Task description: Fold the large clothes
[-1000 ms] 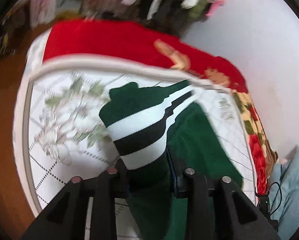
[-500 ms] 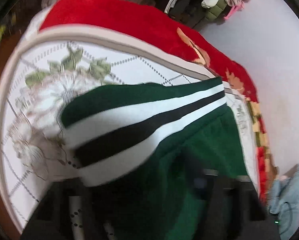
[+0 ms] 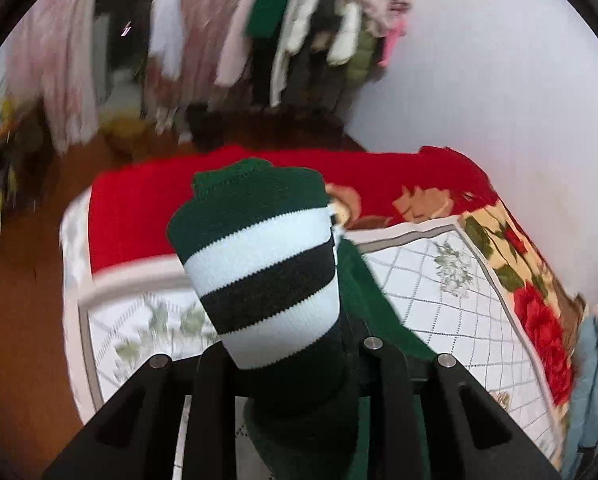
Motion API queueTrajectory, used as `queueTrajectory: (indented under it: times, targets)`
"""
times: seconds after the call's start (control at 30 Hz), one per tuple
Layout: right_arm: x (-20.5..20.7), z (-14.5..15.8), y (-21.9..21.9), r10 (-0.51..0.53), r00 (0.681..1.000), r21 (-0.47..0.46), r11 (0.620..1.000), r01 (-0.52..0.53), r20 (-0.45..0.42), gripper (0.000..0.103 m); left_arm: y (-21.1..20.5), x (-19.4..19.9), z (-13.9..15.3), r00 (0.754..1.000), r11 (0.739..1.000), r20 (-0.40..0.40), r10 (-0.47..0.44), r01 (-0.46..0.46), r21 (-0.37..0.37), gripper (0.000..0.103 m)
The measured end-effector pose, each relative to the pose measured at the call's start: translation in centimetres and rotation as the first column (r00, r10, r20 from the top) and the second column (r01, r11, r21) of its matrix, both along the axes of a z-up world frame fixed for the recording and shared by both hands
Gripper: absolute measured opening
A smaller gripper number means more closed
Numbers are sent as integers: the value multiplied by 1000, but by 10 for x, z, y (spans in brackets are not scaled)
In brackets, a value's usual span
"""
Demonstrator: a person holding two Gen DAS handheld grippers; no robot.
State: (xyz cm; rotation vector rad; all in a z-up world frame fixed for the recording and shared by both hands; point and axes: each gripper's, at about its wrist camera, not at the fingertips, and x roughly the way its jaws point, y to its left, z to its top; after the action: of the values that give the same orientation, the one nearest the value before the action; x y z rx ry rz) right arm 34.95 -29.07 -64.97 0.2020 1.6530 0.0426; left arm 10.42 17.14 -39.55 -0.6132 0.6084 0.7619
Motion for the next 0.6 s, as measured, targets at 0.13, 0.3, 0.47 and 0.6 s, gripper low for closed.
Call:
queueTrajectory:
  times: [0.13, 0.3, 0.47, 0.6]
  targets:
    - [-32, -68, -35, -46, 982, 89, 994, 63, -183, 74, -49, 28, 28, 984, 979, -24, -174, 175, 108, 20]
    - [-52, -88, -49, -117, 977, 184, 971, 150, -180, 72, -145, 60, 47, 885, 874, -34, -464, 463, 149, 19]
    - [-61, -92, -49, -102, 977, 246, 958, 147, -186, 72, -253, 72, 28, 685, 677, -72, -725, 728, 109, 18]
    - [-63, -95, -56, -99, 977, 273, 950, 148, -187, 72, -312, 67, -3, 554, 554, -91, -828, 832, 22, 18]
